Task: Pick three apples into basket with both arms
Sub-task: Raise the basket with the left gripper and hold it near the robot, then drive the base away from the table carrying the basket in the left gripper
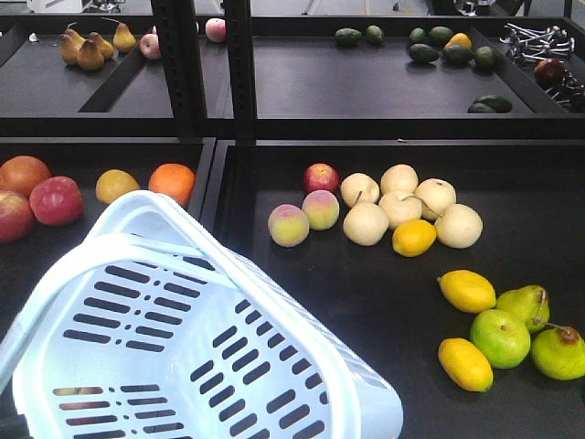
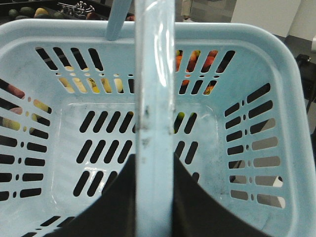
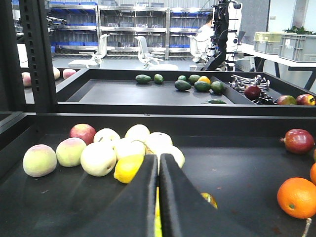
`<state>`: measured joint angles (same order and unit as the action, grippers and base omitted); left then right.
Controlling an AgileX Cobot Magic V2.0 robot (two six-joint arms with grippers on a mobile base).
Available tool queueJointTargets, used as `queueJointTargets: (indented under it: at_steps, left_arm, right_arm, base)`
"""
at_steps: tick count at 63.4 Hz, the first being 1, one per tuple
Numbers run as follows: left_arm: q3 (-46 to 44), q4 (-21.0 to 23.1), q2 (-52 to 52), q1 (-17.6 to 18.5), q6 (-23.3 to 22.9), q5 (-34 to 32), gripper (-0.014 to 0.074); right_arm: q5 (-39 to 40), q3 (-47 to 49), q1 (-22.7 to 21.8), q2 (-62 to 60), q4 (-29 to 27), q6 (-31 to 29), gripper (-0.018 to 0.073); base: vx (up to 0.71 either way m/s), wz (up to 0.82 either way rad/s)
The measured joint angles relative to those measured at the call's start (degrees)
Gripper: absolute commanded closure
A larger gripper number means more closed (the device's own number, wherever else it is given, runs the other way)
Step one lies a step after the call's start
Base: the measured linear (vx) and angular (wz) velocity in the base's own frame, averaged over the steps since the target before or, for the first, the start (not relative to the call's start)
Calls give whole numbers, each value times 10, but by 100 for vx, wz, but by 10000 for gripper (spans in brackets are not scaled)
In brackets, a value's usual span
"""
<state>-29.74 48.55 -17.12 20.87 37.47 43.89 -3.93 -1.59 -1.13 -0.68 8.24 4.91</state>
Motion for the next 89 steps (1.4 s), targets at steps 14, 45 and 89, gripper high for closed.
queueJointTargets:
  at_steps: [14, 45, 89]
  left_arm:
    - [0, 0, 0, 0, 0, 0, 604]
    - [1, 0, 0, 0, 0, 0, 604]
    - [1, 0, 0, 0, 0, 0, 604]
  right_arm:
    - [0, 0, 0, 0, 0, 0, 564]
    - [0, 0, 0, 0, 0, 0, 564]
    - [0, 0, 0, 0, 0, 0, 564]
  base:
    - [0, 0]
    - [-2, 5]
    - [-9, 33]
